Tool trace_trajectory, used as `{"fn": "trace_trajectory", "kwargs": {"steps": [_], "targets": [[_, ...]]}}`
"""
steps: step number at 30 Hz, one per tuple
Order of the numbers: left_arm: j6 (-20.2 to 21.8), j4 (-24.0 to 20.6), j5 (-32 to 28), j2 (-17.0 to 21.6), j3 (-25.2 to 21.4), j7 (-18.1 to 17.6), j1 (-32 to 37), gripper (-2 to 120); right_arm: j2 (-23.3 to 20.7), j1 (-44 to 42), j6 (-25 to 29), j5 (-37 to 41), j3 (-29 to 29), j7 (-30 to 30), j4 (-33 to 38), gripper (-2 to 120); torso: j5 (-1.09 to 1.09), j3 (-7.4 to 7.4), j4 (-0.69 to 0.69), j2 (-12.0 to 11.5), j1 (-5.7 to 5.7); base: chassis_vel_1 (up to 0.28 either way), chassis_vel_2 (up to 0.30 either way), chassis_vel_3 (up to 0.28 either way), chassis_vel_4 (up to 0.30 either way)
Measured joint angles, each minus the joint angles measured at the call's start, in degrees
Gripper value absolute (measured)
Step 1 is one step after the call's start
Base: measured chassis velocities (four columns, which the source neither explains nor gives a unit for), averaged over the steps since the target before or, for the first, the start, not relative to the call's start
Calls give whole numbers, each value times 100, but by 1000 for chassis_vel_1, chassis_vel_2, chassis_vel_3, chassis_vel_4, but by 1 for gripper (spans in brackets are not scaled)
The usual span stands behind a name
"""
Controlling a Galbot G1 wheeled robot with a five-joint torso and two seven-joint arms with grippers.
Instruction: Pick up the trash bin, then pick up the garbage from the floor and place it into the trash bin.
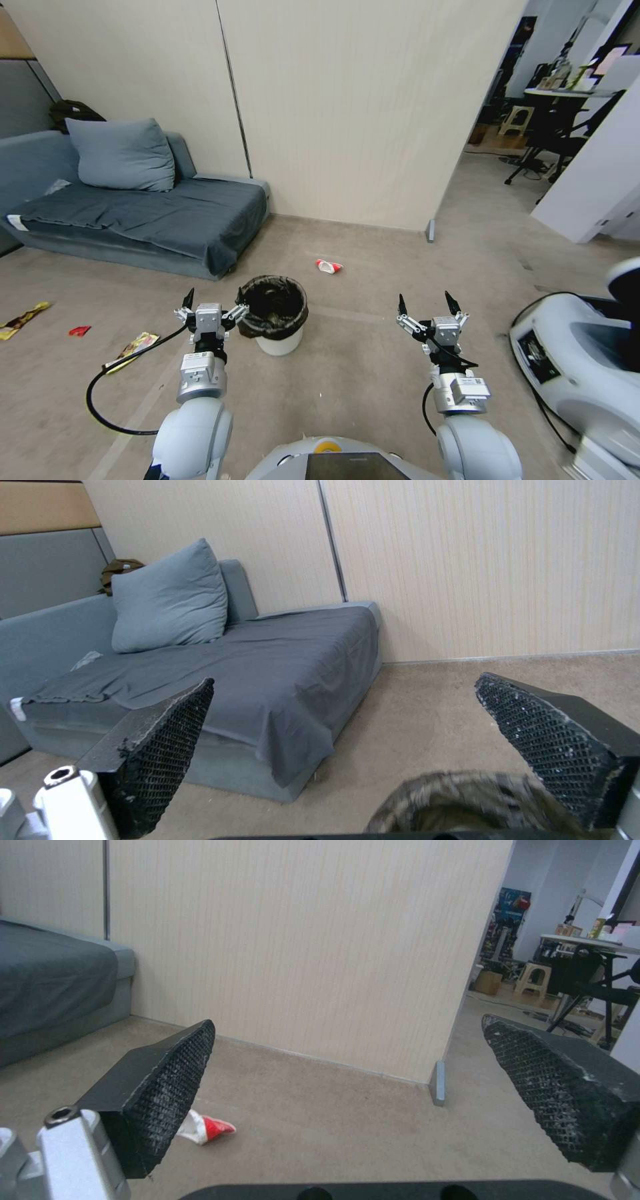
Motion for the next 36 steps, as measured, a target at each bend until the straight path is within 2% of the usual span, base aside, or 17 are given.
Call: {"fn": "trace_trajectory", "kwargs": {"steps": [8,30,36], "targets": [[0,3,0,6,-1,-6,-4,100,0,2,29,0,-1,-18,-6,100,0,1,-1,0,1,-135,132,133,-134],[27,-15,-31,16,2,-23,11,100,0,6,345,-27,-7,-150,-47,100,0,-1,0,0,0,0,0,0,0],[243,2,-257,29,56,-181,38,100,0,10,375,-56,-6,-161,-50,100,0,-1,0,0,0,0,0,0,0]]}}
